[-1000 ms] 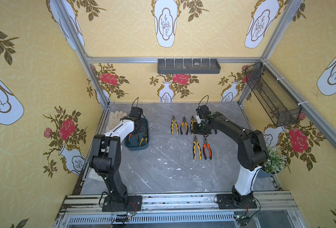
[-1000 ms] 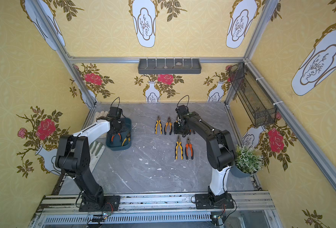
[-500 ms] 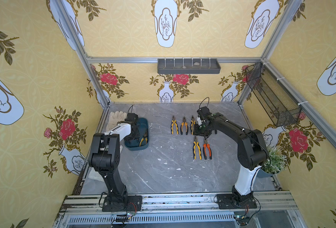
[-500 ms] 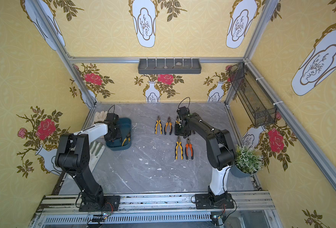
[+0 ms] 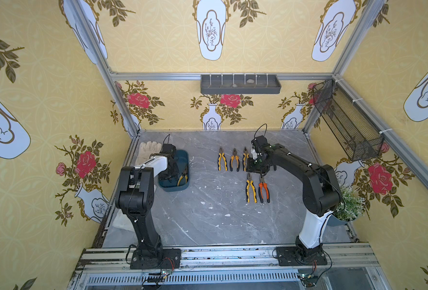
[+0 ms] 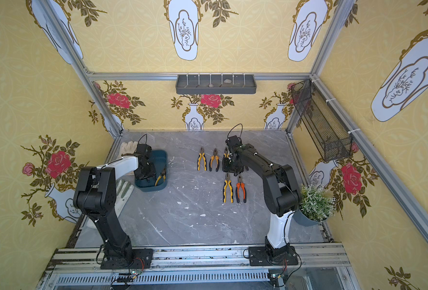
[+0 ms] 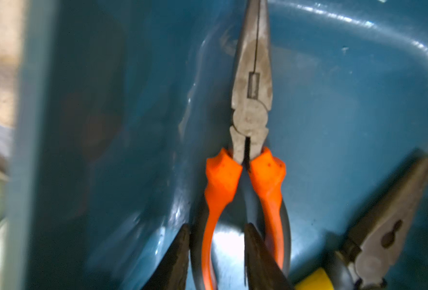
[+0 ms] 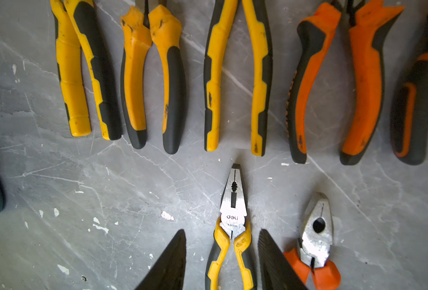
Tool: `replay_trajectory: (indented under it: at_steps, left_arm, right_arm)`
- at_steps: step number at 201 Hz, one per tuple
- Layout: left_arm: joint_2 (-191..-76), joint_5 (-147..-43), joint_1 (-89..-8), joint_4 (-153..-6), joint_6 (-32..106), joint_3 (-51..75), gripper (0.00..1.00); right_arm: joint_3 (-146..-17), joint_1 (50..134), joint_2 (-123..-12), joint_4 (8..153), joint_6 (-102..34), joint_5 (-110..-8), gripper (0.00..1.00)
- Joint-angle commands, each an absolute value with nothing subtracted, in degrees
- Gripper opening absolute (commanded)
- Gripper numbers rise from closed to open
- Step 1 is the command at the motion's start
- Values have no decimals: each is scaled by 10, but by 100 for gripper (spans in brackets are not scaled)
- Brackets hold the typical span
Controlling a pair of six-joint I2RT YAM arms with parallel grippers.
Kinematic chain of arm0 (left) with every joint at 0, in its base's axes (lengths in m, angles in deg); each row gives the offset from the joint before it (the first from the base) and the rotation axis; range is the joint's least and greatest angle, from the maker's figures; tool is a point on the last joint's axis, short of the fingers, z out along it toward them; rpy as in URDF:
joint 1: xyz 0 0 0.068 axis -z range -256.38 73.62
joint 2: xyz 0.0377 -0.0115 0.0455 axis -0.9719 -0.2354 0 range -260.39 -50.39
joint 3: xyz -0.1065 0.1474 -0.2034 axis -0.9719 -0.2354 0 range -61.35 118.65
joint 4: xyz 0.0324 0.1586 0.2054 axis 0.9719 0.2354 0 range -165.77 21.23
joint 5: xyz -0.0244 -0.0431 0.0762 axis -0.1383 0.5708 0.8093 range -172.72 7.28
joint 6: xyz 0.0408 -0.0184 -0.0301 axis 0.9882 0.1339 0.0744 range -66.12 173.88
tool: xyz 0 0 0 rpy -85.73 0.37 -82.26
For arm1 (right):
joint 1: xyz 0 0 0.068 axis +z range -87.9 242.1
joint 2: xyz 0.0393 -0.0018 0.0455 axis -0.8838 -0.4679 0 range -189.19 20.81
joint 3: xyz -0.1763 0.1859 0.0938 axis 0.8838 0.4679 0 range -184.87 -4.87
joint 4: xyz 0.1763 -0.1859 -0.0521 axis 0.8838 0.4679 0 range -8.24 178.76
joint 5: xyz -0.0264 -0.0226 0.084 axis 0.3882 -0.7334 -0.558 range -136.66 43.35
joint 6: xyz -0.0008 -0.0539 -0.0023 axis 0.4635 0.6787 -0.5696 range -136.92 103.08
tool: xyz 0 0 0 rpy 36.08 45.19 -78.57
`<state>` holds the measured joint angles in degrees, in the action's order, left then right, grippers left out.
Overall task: Take the pliers out of the storage box
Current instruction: Pick up the pliers from the storage box.
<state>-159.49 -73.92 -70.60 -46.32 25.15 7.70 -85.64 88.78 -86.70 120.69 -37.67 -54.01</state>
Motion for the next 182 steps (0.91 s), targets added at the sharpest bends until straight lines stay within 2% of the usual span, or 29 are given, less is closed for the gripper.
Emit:
replay_trajectory:
  at_steps: [1,28,59,74,89,135,166,182]
  left_arm:
    - [-1605,-761,-707,-432,254,77,36]
    - [-1598,-771,-707,-433,249,55,35]
    - [-1597,-781,-709,-422,254,51,26]
    - [-1595,-787,-710,-422,253,48,18]
    - [-1588,-790,-710,-431,250,41,0]
    - [-1493,-747,-692,-423,265,43,0]
    - [-1389,-594,-597,-418,339,59,0]
    - [-1337,-501,-529,-455,398,39,0]
  right_arm:
    - [-856,887,-859,1204,-372,-544,48]
    - [-856,885,-856,1205,-371,-544,48]
    - [-856,885,-855,1205,-371,-548,48]
    - [-856,884,-854,1205,-371,-549,48]
    - [-858,884,-853,1205,-371,-549,48]
    - [-880,886,-848,1217,-366,-537,47]
    - [-972,937,-845,1250,-356,-459,47]
    - [-1053,960,-863,1270,-358,-474,48]
